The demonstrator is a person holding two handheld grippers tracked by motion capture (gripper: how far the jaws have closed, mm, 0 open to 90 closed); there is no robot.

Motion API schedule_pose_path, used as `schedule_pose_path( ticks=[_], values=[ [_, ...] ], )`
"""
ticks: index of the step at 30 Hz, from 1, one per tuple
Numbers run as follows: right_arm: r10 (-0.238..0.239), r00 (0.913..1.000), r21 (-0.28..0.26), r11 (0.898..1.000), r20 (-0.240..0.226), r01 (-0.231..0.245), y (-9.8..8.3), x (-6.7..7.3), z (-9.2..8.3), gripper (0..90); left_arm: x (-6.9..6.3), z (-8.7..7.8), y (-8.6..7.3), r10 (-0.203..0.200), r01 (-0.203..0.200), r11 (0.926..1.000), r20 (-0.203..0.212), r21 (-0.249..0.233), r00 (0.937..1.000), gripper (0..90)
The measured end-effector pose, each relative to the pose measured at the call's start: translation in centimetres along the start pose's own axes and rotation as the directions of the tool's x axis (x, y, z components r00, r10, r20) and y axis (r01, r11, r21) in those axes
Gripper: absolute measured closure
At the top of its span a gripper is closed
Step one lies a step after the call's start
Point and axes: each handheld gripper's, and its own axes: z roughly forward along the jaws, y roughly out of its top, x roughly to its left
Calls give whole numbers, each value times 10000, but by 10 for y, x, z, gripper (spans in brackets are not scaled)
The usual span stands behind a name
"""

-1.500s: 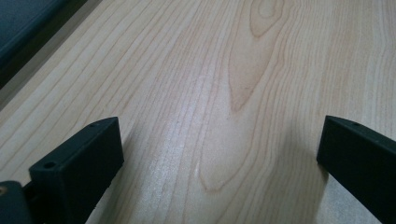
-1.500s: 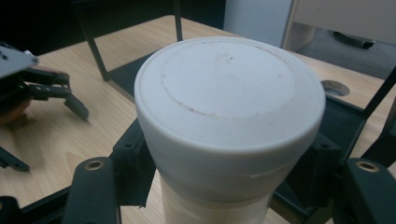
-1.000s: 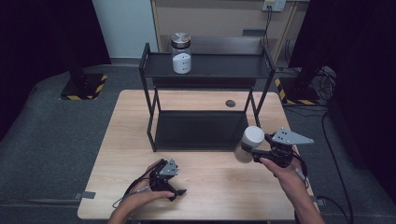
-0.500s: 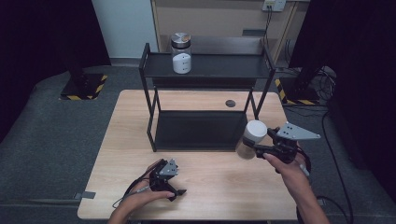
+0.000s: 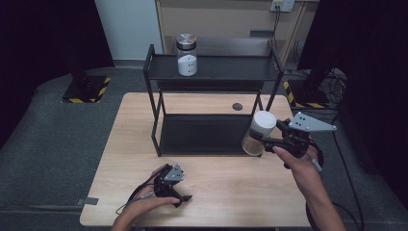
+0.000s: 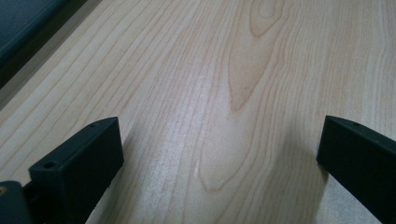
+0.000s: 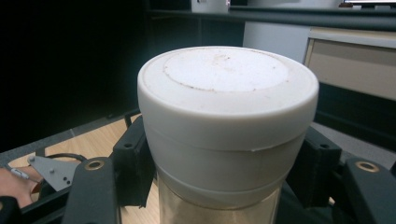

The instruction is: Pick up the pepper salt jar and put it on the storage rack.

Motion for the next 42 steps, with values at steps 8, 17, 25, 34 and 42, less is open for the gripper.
schedule_pose_path(
  ticks=[8,17,25,34,42],
  values=[
    [-209,9998,-12,9998,-77,209,33,-1,5,359,0,0,0,-27,27,10000,1,-15,10000,0],
    [-350,9987,-113,9993,-359,346,66,-4,13,359,0,0,0,-42,42,10000,-4,-23,10000,0],
    [-486,9972,-80,9988,-572,482,87,-9,23,359,0,0,0,-28,28,10000,13,-18,10000,0],
    [-400,9970,-227,9990,-658,386,102,-20,29,359,0,0,0,-37,37,10000,20,-27,10000,0],
    [-379,9970,-272,9990,-671,361,115,-28,33,360,0,0,-1,-60,60,10000,36,-48,10000,0]
  ],
)
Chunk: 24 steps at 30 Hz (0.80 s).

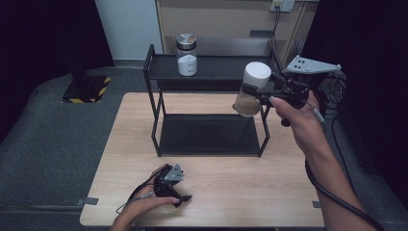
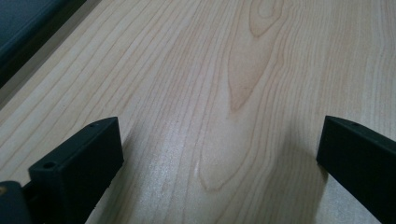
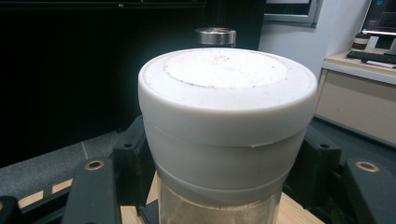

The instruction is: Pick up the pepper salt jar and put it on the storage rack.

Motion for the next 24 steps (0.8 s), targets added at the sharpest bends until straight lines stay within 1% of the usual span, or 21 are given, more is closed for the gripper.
schedule_pose_path(
  ticks=[6,11,15,17,24],
  values=[
    [117,9999,41,9999,-32,-117,8,-7,4,359,0,0,0,2,-2,10000,-4,0,10000,0],
    [22,10000,61,10000,18,-23,14,-10,5,360,0,0,0,1,-1,10000,-4,-2,10000,0],
    [-4,10000,-71,10000,-38,4,16,-13,7,359,0,0,0,2,-2,10000,-5,-2,10000,0],
    [12,9999,-129,9999,-106,-13,17,-15,9,359,0,0,0,2,-2,10000,-5,-2,10000,0],
    [-12,9999,-147,9999,-126,10,24,-18,19,359,0,0,0,2,-2,10000,-5,-4,10000,0]
  ],
)
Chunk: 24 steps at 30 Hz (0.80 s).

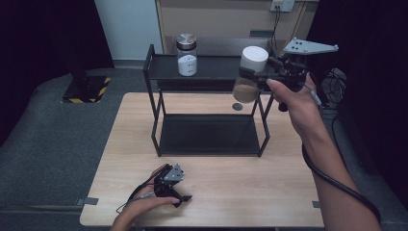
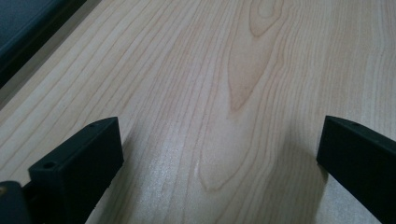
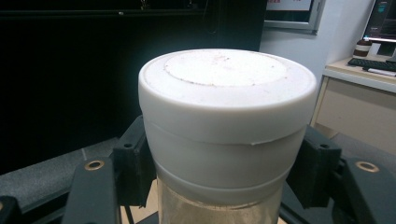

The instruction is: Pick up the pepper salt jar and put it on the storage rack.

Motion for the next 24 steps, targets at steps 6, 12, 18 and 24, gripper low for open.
schedule_pose_path(
  ticks=[6,12,18,24],
  values=[
    [-28,10000,-80,10000,40,28,5,-4,7,359,0,0,0,2,-2,10000,1,1,10000,0],
    [-23,10000,-108,9999,80,24,12,-10,15,359,0,0,0,-1,1,10000,-8,8,10000,0],
    [-53,9999,-102,9999,107,54,19,-15,26,359,0,0,0,8,-8,10000,-4,26,10000,0],
    [-24,9999,-39,10000,112,24,22,-19,35,359,0,0,0,6,-6,10000,-10,19,10000,0]
  ],
)
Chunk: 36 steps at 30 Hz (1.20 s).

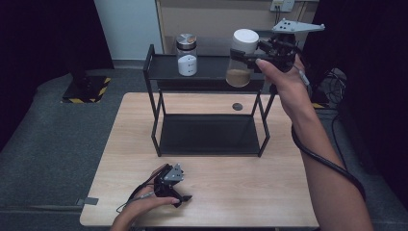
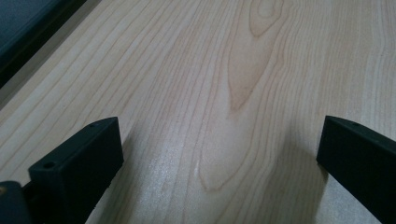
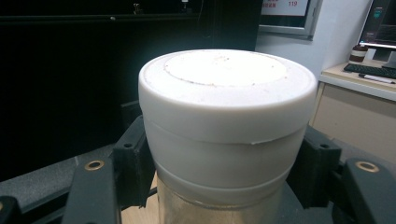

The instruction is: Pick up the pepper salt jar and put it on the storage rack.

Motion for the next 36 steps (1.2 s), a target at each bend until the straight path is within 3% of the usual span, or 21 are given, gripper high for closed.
schedule_pose_path(
  ticks=[36],
  values=[
    [204,9989,269,9994,421,-215,7,-28,36,359,0,0,0,17,-17,10000,-11,7,10000,0]
  ],
)
